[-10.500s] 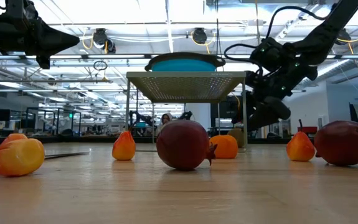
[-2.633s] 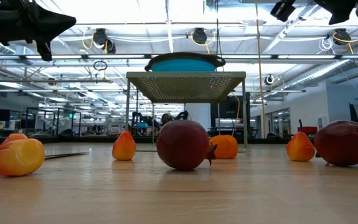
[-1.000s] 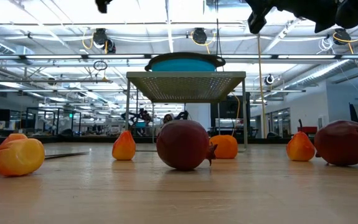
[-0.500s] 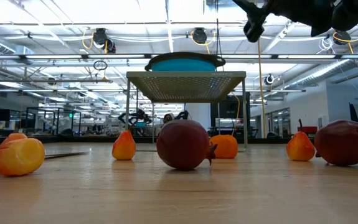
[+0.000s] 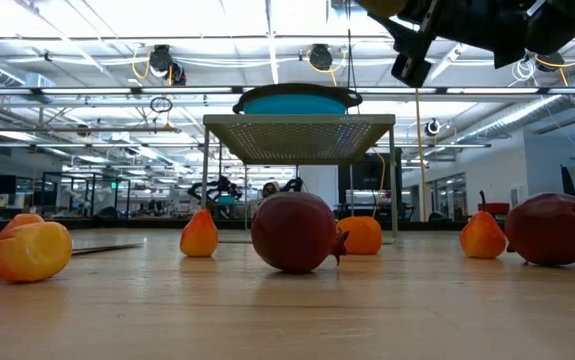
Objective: Pick & Place Fruit
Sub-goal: Put the kiwi into the blue strainer bowl on the shelf
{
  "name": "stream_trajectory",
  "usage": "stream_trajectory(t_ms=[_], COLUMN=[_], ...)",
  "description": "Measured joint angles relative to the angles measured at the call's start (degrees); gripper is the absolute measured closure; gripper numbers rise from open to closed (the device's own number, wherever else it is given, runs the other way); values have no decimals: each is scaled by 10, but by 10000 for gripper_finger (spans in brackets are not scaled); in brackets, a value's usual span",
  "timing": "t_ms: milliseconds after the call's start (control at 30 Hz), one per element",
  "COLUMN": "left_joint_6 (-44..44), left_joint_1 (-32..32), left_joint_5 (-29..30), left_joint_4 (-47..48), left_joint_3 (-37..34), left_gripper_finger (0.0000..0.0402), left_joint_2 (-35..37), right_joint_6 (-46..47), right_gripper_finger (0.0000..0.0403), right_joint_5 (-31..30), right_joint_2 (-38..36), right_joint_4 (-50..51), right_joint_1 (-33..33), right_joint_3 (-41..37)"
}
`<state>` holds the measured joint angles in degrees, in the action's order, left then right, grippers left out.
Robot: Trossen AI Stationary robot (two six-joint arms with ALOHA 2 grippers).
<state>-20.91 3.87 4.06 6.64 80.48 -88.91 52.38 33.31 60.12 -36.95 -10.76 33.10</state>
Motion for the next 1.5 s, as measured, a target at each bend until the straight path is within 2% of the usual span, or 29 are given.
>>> stream_trajectory(t_ms=[200,500,1033,1333,1500], left_joint_6=[-22,-24,121,114,95], left_joint_1=[10,20,20,18,18], left_joint_5=[-2,-2,19,-3,-11], left_joint_4=[29,26,21,33,34], left_joint_3=[40,47,47,47,47], left_gripper_finger=[199,199,199,198,163], left_joint_2=[-40,-66,-64,-64,-64], right_joint_6=[22,31,25,25,24], right_gripper_finger=[188,188,188,188,188], right_joint_5=[31,59,60,60,60], right_joint_2=[0,0,0,0,0], right_joint_4=[20,32,36,36,38], right_joint_1=[0,0,0,0,0], right_joint_3=[0,0,0,0,0])
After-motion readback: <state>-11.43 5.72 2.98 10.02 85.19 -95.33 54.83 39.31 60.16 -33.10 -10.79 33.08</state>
